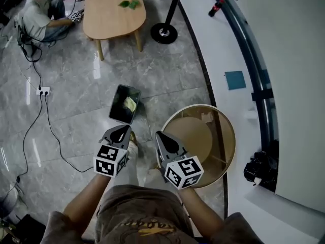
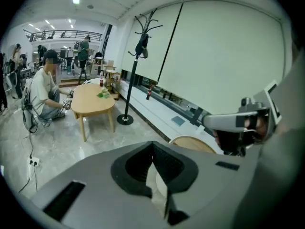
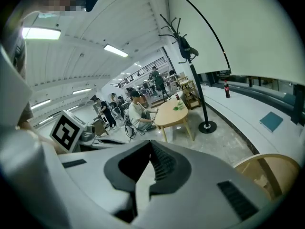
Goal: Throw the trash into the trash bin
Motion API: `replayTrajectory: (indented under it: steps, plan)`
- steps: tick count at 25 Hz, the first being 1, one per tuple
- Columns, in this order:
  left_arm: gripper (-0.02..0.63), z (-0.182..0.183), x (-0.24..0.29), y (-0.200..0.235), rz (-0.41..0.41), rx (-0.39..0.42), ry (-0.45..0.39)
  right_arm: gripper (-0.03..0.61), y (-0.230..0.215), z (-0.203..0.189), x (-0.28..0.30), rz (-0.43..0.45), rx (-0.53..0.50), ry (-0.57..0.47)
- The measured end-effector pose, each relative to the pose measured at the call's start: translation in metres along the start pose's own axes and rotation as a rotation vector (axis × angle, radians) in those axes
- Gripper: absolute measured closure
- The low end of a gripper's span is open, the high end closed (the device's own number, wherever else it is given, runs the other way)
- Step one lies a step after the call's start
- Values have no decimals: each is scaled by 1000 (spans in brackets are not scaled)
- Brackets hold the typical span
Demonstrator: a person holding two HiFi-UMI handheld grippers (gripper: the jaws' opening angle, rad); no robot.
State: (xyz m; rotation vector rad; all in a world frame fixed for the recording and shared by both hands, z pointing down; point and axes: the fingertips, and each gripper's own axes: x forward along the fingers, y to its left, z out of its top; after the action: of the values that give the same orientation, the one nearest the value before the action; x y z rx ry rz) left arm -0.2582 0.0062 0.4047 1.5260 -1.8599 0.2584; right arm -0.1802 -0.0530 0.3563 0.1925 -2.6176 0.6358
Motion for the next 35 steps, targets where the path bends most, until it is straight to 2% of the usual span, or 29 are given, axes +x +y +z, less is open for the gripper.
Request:
replayTrajectory:
  steps: [6, 12, 17, 22, 35]
  plan:
    - [594, 56, -76, -70, -94, 77, -136, 560, 32, 39, -61, 40, -70, -62]
    - [594, 86, -142, -119, -113, 164, -249, 560, 76, 61, -114, 91, -192, -117]
    - [594, 100, -166, -144, -120, 227, -335, 560, 90, 72, -138, 98, -266, -169]
    - [594, 101, -172, -160, -115, 214, -365, 560, 88, 73, -155, 94, -247, -195]
    - [594, 94, -185, -165, -68, 190, -401, 560, 94, 80, -165, 143, -264, -232]
